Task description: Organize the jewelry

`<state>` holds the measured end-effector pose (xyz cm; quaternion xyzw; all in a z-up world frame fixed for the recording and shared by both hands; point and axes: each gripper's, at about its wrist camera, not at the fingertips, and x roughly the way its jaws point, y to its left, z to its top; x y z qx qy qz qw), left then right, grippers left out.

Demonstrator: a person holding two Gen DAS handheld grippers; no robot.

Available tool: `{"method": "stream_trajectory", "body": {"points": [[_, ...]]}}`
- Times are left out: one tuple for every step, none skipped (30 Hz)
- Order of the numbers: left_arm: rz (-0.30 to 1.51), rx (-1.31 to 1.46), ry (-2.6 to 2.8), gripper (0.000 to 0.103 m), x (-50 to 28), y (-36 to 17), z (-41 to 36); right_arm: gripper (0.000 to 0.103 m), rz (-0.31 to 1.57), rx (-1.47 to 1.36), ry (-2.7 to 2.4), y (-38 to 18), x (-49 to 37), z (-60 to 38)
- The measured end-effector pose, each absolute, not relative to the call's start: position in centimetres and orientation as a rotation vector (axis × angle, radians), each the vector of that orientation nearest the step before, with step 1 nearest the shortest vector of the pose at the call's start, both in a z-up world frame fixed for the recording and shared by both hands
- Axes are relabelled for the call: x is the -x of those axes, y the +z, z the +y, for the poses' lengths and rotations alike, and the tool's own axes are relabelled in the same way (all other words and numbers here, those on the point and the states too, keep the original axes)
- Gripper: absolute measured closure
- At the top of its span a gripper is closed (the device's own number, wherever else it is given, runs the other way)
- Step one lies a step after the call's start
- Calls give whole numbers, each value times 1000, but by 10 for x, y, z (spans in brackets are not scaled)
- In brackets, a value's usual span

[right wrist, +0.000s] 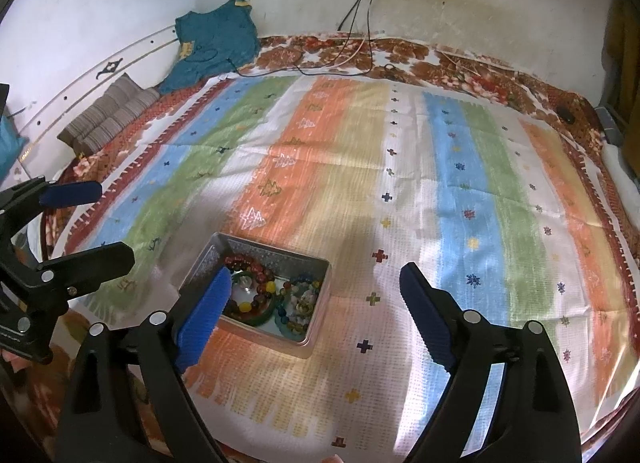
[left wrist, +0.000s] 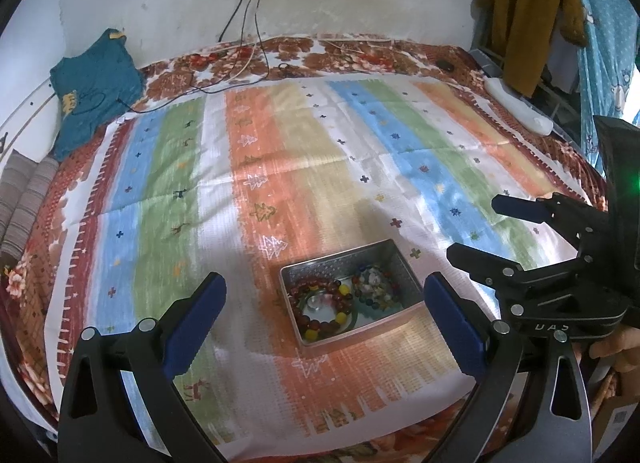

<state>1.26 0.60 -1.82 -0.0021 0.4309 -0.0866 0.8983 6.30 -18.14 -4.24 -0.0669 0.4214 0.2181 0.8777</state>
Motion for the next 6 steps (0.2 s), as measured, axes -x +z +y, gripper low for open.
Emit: {"method": "stream_trajectory", "body": {"points": [[892,1,-182,6,-13,-18,5,14,878,139,453,-42,-63,-181],[892,0,-187,6,-12,-18,4,14,873,138,448,-42,-63,-182],[886,-2,-194,6,-12,-18,3,14,867,136,443,-41,-62,-183],[879,-4,-199,6,-10,-17,2,13,862,131,439,-40,-62,-184],[869,-6,-200,6,-9,-15,2,12,856,125,438,-38,-62,-186],[858,-7,-200,6,-7,-14,2,12,856,125,438,-38,-62,-186]]}}
